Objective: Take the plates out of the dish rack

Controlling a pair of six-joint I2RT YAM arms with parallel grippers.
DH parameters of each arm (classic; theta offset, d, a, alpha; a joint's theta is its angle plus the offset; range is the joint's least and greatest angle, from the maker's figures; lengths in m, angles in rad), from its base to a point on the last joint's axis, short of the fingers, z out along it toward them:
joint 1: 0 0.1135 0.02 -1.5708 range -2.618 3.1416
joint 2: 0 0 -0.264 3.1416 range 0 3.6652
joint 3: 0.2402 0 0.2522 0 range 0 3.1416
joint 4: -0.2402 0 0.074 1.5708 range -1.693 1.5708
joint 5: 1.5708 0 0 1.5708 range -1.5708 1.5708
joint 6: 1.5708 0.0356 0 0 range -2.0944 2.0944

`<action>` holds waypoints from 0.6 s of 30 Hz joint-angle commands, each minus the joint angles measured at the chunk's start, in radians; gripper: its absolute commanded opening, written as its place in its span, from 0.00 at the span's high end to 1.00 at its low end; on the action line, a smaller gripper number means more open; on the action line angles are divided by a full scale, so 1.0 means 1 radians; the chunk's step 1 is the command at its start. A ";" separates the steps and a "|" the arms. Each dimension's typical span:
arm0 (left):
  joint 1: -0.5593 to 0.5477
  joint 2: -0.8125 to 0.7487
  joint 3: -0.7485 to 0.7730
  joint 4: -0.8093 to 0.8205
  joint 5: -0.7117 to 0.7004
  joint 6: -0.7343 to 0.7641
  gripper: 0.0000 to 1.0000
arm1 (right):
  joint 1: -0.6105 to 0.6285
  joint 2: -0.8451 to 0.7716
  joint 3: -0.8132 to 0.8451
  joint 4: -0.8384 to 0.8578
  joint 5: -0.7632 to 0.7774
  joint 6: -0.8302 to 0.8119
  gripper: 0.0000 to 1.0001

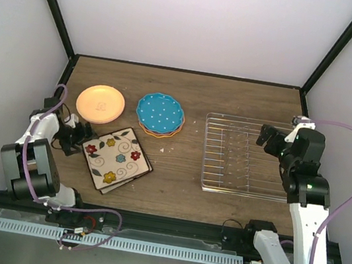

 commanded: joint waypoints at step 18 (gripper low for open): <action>-0.105 -0.141 0.272 0.103 -0.081 0.079 0.00 | -0.006 0.218 0.045 0.070 -0.120 -0.040 0.00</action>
